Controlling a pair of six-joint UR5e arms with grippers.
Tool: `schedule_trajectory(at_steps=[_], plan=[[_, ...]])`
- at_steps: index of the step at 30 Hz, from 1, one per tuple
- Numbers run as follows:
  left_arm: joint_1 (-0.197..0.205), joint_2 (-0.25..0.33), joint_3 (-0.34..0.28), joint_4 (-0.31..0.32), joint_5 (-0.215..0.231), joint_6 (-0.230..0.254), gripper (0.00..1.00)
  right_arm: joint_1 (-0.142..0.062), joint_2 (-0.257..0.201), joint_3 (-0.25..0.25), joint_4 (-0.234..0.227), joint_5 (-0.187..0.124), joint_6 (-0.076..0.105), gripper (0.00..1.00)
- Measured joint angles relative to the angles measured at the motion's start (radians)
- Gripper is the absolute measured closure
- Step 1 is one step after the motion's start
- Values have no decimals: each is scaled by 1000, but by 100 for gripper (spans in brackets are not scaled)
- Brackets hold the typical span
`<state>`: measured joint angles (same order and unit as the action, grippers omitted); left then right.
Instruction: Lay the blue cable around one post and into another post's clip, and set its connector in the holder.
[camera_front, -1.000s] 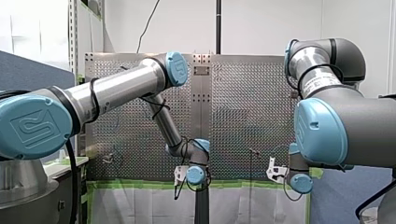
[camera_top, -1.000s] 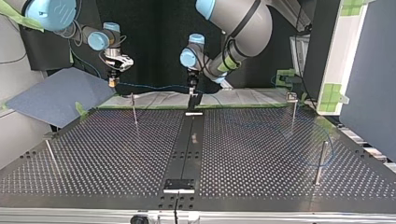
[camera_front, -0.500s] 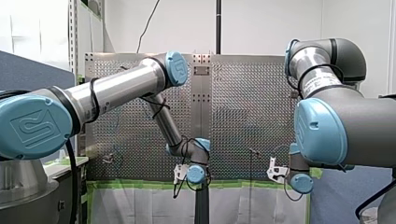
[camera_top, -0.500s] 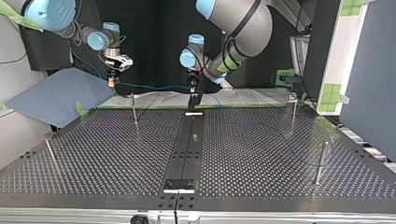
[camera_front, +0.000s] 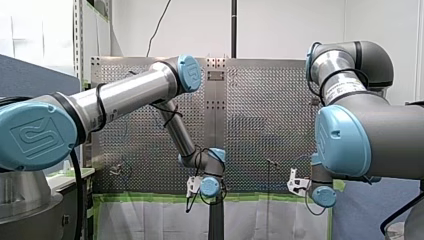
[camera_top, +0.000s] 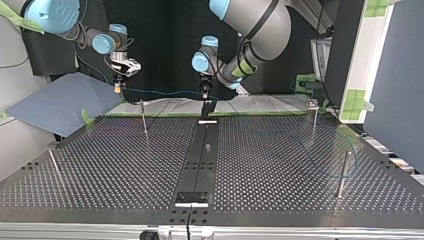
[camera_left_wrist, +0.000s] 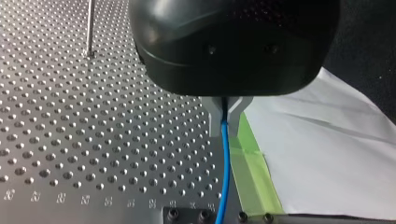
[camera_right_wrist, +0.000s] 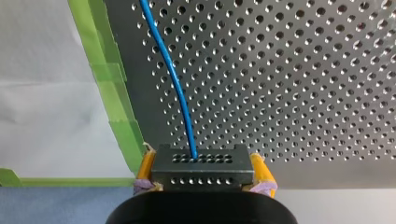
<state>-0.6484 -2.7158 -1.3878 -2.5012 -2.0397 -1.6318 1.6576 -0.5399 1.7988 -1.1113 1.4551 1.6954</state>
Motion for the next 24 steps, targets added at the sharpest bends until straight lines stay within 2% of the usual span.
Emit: schedule_trajectory(at_steps=[7, 16, 24], plan=[[-20, -1, 1, 3, 15, -2, 100, -19, -12, 1, 9, 15, 0, 83], [-56, -1, 25, 5, 34, -33, 100, -42, -61, 1, 44, 42, 2, 83], [-100, -1, 78, -31, 38, -83, 100, -70, -85, 1, 67, 65, 27, 83]])
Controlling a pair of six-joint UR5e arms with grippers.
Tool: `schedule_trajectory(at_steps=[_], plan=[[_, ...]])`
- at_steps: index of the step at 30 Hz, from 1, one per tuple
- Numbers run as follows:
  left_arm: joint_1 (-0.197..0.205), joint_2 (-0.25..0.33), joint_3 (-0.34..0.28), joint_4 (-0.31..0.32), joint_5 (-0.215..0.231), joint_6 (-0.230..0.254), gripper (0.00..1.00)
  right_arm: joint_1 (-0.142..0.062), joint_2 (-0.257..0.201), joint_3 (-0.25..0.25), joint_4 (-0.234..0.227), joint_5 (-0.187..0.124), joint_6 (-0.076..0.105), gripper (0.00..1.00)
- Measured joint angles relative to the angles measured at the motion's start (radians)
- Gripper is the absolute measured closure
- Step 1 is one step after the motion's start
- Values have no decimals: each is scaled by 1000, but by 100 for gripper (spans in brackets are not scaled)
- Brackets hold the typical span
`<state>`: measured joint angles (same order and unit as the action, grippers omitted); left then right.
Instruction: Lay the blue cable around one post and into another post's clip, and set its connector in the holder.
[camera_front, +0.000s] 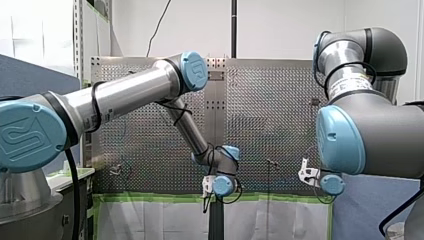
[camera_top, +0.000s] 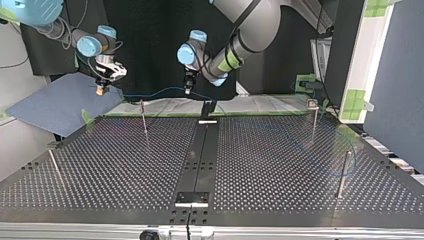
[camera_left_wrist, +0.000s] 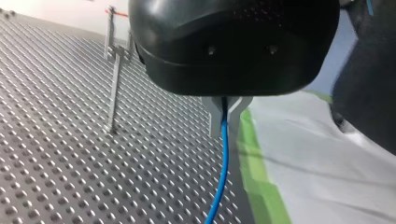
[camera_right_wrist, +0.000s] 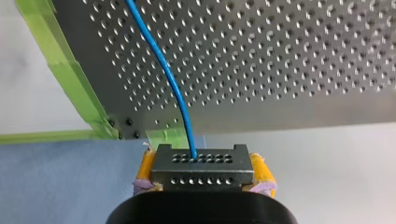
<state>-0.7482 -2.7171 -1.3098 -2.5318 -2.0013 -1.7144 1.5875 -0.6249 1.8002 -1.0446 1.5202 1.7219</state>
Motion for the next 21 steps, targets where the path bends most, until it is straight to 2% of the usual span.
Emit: schedule_trajectory(at_steps=[9, 14, 17, 21], plan=[[-27, 0, 79, -36, 10, -43, 100, -36, -21, 0, -4, 4, 25, 83], [-40, 0, 98, -46, 14, -54, 100, -45, -25, 0, -15, -11, 37, 83], [-45, 0, 101, -49, 13, -55, 100, -47, -24, 0, -18, -19, 33, 83], [-47, 0, 101, -56, 10, -56, 100, -45, -24, 0, -24, -33, 15, 83]])
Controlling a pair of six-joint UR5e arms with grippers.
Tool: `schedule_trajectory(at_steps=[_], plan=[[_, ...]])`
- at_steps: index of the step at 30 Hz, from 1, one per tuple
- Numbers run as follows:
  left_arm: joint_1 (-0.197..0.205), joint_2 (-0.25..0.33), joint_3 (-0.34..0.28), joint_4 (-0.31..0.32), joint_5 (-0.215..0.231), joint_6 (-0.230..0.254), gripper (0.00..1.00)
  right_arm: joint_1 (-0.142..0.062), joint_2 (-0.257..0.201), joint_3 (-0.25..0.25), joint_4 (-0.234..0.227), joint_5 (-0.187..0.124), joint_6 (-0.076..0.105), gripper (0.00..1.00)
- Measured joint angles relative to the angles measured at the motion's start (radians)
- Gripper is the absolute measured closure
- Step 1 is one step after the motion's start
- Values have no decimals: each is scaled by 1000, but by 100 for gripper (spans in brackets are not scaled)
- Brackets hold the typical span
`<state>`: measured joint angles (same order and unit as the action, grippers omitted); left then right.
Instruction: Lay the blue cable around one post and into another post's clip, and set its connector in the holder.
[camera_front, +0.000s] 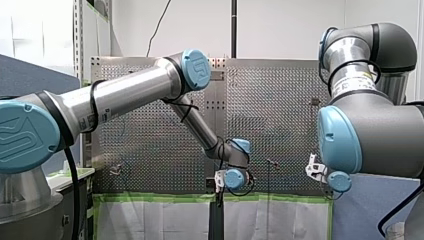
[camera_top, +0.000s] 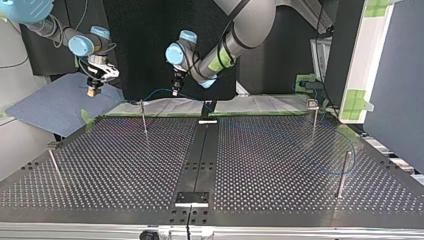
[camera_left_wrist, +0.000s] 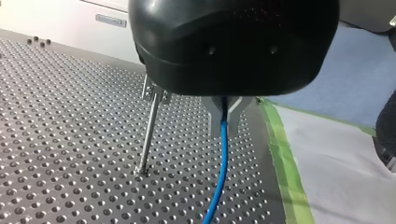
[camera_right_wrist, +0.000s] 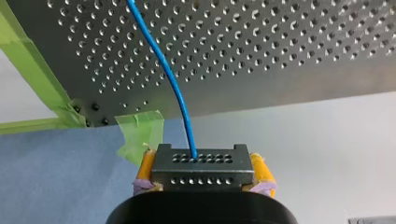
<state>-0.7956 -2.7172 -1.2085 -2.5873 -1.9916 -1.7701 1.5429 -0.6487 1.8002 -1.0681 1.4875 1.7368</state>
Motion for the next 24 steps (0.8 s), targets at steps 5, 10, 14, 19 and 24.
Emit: schedule_trajectory(at_steps=[5, 10, 14, 19, 24], plan=[[-1, 0, 0, -3, -10, 0, 100, -5, 2, 0, -14, -38, -30, 81], [0, 0, -1, -6, -28, -3, 100, -8, 5, 0, -34, -76, -69, 81], [5, 1, -3, -5, -40, -11, 100, -13, 6, -4, -40, -112, -102, 81], [10, 0, 8, -4, -44, -13, 100, -18, 6, -8, -12, -151, -141, 81], [11, 0, 31, -4, -43, -20, 100, -22, 8, -10, 26, -195, -185, 81]])
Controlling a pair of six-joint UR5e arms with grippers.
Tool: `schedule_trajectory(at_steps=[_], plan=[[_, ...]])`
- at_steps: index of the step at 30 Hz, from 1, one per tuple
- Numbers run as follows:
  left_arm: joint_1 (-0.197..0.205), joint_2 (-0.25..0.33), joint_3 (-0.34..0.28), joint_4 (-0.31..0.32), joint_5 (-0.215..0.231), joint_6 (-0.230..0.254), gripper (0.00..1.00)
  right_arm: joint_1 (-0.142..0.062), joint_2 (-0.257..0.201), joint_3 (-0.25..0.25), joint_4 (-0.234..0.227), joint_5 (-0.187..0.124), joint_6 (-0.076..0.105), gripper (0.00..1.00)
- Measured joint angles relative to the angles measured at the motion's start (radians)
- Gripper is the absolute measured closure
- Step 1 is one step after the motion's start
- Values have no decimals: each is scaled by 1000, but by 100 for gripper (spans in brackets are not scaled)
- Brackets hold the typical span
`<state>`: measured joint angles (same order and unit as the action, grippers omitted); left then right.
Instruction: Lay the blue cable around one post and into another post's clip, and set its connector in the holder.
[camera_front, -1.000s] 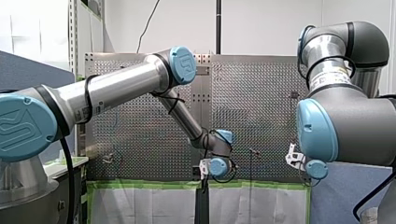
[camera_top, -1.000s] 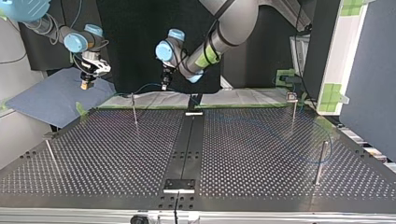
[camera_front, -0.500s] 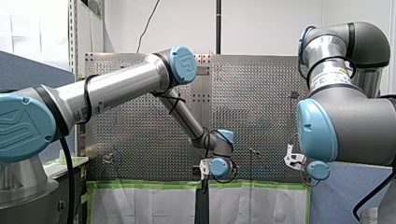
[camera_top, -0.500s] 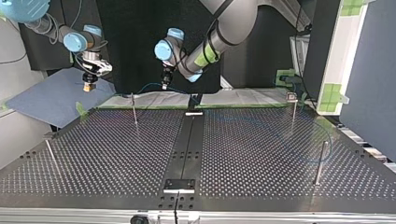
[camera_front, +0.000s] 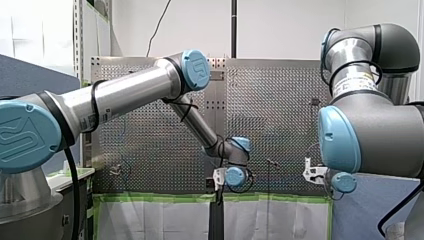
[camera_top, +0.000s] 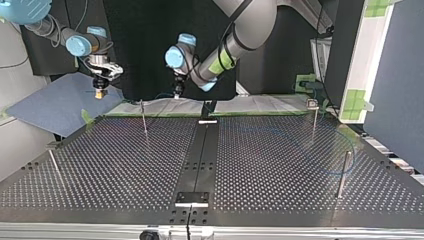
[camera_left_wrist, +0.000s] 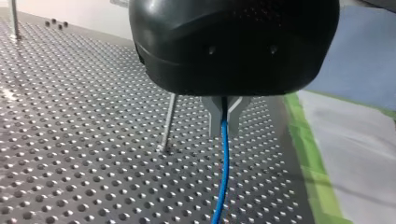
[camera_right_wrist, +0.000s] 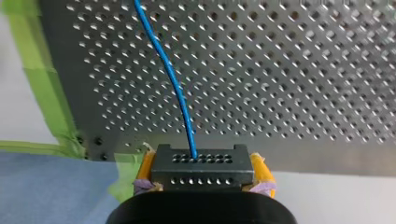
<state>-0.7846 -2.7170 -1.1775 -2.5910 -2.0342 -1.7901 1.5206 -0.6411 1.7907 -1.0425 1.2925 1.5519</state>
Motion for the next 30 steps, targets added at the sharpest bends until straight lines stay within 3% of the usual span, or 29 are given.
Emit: schedule_trajectory(at_steps=[7, 11, 14, 17, 21, 26, 30], plan=[[12, 0, 26, -7, 7, -28, 100, -16, 3, -21, -17, -65, -64, 81], [17, 0, 30, -15, 15, -41, 100, -46, 3, -31, -15, -101, -99, 81], [20, 0, 31, -17, 17, -49, 100, -72, 4, -32, -4, -128, -113, 81], [21, 0, 31, -19, 20, -52, 100, -99, 4, -32, 0, -156, -111, 81], [22, 0, 31, -23, 36, -54, 100, -121, 5, -33, -14, -192, -87, 81], [26, 0, 39, -32, 54, -57, 100, -124, 5, -38, -31, -239, -55, 81], [23, 1, 41, -50, 55, -52, 100, -118, 5, -39, -34, -276, -49, 81]])
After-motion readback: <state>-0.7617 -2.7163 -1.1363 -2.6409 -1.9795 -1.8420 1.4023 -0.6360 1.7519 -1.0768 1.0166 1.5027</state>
